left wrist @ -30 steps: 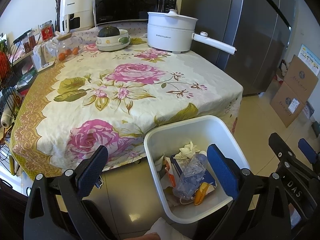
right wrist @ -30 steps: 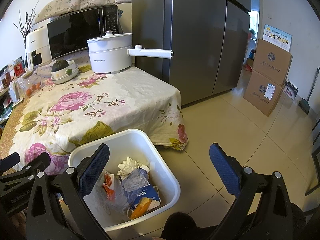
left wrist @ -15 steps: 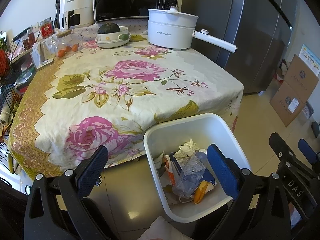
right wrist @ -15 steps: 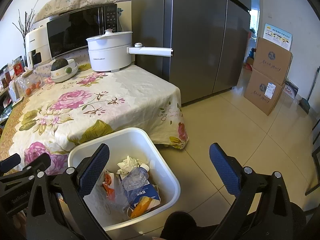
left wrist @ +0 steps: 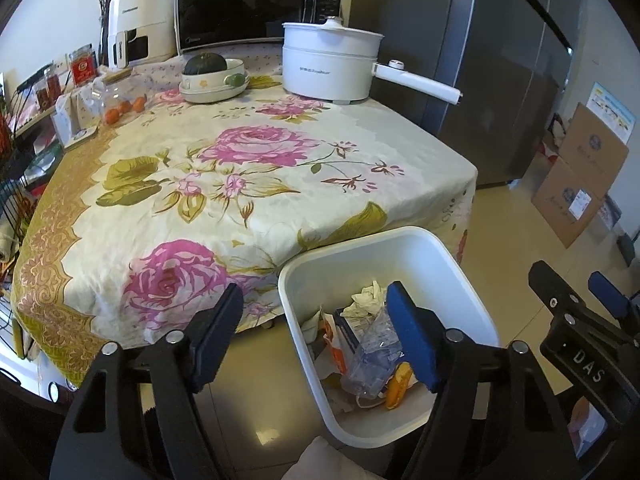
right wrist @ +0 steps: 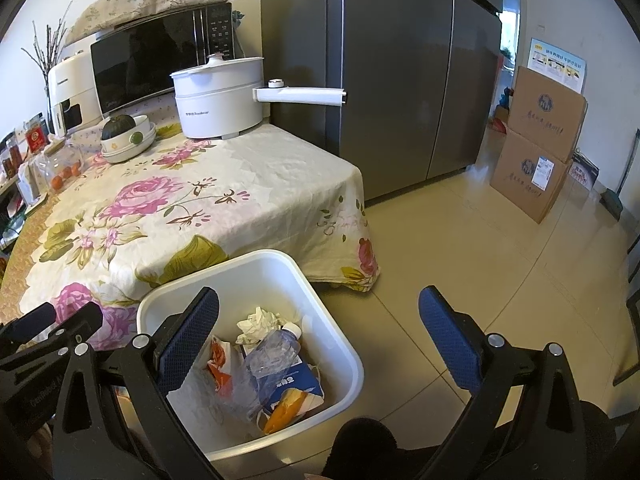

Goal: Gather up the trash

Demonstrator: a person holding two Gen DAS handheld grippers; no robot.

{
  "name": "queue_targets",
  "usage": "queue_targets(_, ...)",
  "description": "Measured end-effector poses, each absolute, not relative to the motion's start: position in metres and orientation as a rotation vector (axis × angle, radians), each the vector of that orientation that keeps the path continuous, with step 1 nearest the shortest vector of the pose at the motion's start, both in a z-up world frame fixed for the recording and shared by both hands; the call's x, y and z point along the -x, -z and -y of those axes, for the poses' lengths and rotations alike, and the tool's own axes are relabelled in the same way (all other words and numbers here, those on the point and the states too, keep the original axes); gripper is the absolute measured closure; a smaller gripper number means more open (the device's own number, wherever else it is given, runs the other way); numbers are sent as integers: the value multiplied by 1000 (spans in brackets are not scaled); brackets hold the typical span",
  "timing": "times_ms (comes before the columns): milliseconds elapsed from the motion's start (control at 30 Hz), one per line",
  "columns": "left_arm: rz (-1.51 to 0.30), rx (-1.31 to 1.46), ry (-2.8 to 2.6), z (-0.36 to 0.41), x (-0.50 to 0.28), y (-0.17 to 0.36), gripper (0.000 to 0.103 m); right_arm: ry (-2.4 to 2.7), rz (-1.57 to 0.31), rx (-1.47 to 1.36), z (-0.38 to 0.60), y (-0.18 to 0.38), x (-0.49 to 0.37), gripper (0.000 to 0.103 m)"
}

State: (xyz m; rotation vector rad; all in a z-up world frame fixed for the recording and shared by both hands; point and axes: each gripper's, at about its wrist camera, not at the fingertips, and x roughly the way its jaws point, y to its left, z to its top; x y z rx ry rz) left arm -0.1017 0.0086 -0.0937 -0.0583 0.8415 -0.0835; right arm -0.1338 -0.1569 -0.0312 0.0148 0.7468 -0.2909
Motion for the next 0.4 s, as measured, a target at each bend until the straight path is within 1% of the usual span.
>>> queue_targets(100,-842,63,85,-9,101,94,31,292,-744,-8,156,31,134,7)
queue_targets(167,-845,63,86,-7,101,93,29,292,-747,0,155,31,134,7)
queue_targets(200,-847,67,82,-8,101,93,20,291,-748,2,155,32,134,7)
queue_targets(233,-848,69,76,-7,100,93,14,291,-750,4,154,31,133,7)
queue_targets(267,-847,68,65,-7,100,92,13,292,-750,7,154,32,133,7)
queue_targets(300,-846,66,58,-7,100,91,10,293,-750,11,153,32,134,7)
queue_targets(400,-832,65,38,-8,101,89,8,299,-749,17,152,31,133,7)
